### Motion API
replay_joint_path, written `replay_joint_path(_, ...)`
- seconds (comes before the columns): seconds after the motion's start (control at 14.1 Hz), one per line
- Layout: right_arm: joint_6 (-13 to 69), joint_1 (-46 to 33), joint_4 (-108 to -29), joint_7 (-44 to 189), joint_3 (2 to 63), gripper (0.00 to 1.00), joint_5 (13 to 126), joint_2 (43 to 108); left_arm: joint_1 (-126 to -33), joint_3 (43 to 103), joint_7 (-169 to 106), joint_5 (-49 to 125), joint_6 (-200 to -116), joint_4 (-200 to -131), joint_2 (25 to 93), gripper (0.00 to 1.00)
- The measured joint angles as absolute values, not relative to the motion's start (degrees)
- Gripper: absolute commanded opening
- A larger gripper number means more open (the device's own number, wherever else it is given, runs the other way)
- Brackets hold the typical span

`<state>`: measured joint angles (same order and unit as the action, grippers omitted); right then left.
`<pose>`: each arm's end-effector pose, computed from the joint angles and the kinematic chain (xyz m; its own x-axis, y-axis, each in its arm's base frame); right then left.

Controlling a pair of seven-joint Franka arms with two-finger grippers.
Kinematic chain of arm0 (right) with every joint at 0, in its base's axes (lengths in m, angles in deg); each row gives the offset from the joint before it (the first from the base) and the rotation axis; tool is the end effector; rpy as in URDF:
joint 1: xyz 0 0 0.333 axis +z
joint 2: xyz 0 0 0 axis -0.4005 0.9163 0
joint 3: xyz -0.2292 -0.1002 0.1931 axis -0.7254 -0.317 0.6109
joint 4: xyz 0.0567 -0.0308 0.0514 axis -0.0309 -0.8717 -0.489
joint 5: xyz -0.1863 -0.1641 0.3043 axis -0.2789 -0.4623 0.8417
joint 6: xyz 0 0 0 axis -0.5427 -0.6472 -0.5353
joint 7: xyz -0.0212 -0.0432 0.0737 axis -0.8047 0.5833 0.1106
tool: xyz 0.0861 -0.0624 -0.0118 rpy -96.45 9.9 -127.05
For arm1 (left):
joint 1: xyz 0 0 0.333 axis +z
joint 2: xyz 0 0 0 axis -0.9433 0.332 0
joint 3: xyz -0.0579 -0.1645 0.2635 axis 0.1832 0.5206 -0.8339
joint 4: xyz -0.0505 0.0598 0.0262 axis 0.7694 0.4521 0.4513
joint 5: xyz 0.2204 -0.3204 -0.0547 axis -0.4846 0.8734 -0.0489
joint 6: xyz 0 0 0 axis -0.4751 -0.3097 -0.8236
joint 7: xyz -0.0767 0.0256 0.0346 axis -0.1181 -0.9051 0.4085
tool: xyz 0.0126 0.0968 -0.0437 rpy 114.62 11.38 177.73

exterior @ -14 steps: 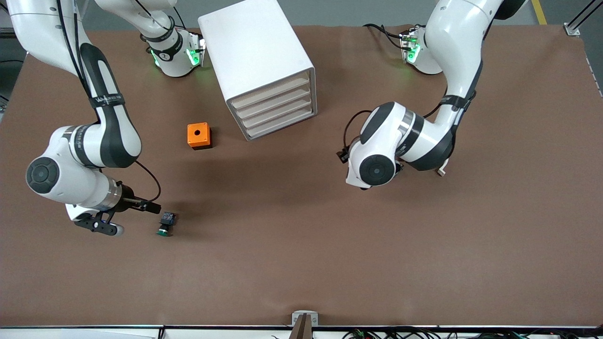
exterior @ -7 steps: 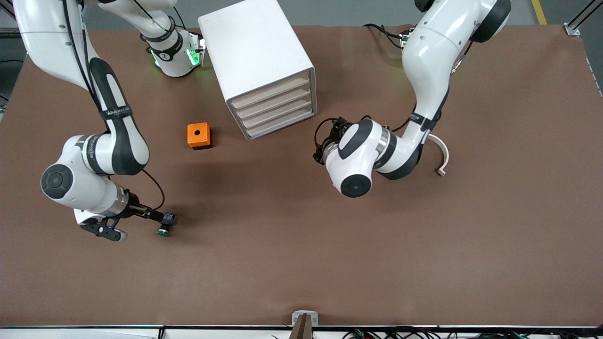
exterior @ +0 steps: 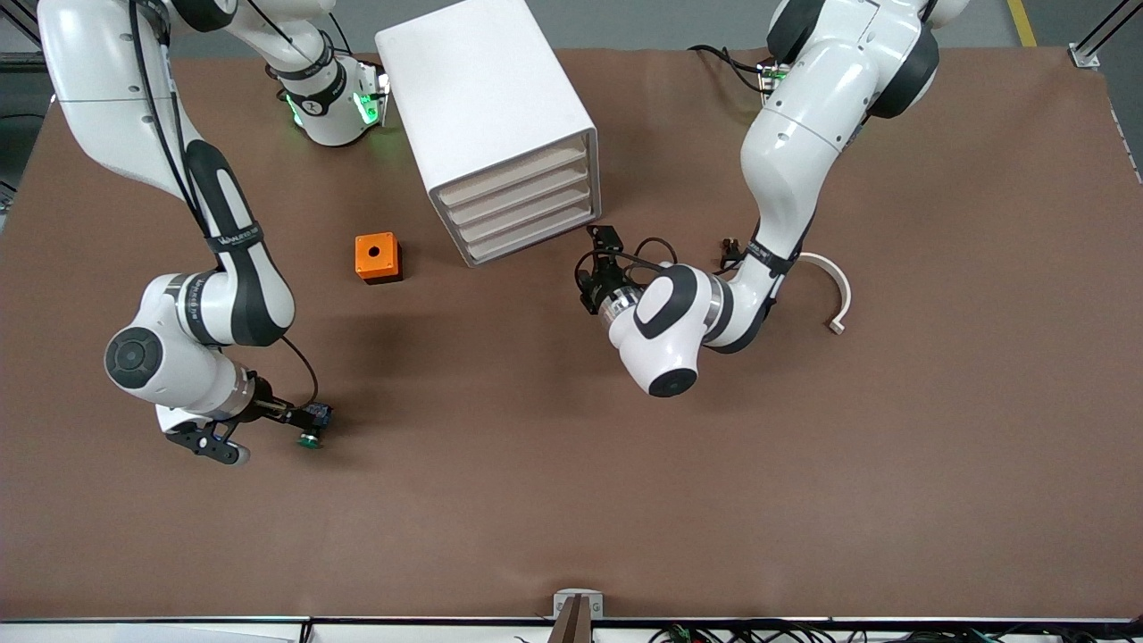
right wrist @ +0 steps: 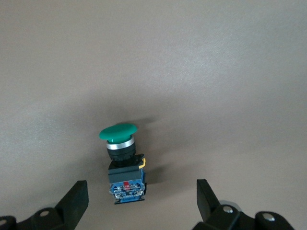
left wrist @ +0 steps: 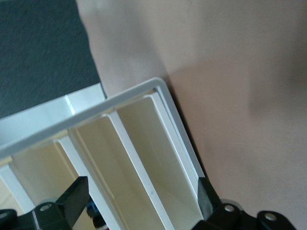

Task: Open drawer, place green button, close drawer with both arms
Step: 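Grasp the green button with the right gripper while the left gripper pulls the drawer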

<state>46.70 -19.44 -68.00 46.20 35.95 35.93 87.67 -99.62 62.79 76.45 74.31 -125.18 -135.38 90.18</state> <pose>0.6730 0.0266 0.2315 0.9328 -0.3603 -0.0021 -0.3603 -0.9326 -0.0208 0.5150 -0.4600 0.1816 -0.2340 0.9118 -0.3375 0.5055 -0.1825 -0.8433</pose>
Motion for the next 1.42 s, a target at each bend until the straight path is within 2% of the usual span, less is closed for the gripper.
replay_joint_path(0.07, 46.8, -19.2, -68.0, 45.5, 36.0, 1.00, 35.9, 87.9, -99.6, 62.8, 77.5, 75.5, -125.1, -135.4, 90.6, 0.93)
replay_joint_path(0.35, 48.0, -18.9, -67.9, 44.4, 35.9, 1.00, 33.9, 89.5, -99.8, 62.8, 80.0, 78.9, -124.1, -135.5, 91.7, 0.65)
replay_joint_path(0.5, 49.4, -19.2, -67.8, 43.8, 35.8, 1.00, 33.6, 90.6, -100.2, 62.9, 80.3, 79.0, -123.3, -135.8, 92.0, 0.57)
replay_joint_path(1.28, 49.4, -18.0, -67.8, 40.9, 36.1, 1.00, 33.5, 92.2, -103.6, 63.1, 81.5, 79.1, -121.1, -141.6, 92.8, 0.52)
replay_joint_path(1.42, 49.3, -17.8, -67.8, 40.9, 36.1, 0.95, 33.5, 92.2, -104.0, 63.2, 82.4, 79.2, -120.7, -141.8, 92.8, 0.47)
